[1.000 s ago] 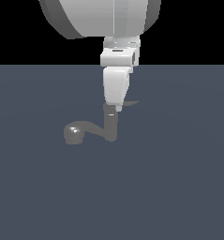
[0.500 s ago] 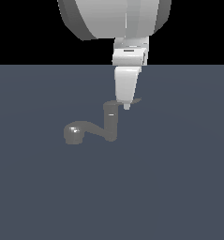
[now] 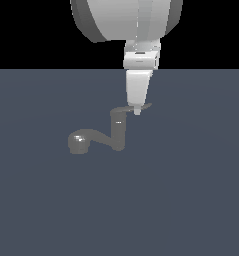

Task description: Turn on the faucet by rotating a designated handle.

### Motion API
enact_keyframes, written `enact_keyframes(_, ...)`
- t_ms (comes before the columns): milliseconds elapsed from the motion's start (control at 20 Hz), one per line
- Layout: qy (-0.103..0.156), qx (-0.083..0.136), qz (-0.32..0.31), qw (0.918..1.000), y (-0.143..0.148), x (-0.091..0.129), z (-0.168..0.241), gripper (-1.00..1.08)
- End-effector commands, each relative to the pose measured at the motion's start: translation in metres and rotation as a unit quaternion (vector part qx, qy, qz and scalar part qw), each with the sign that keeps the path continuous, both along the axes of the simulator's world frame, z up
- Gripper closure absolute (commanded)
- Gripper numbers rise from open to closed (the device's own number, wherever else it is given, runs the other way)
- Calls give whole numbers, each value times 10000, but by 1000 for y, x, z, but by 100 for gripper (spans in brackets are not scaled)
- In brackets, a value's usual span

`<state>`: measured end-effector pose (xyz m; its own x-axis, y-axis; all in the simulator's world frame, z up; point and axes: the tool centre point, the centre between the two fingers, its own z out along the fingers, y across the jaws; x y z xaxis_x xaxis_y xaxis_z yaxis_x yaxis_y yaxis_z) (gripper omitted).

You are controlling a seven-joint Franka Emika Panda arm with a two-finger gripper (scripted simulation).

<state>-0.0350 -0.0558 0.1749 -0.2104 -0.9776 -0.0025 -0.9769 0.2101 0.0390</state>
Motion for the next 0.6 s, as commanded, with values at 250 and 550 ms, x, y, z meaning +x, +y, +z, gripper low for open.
enact_keyframes(250, -190, -51, -151, 9997, -30, 38, -2, 108)
enact_keyframes(550, -187, -56, -189, 9996, -40, 51, -2, 108)
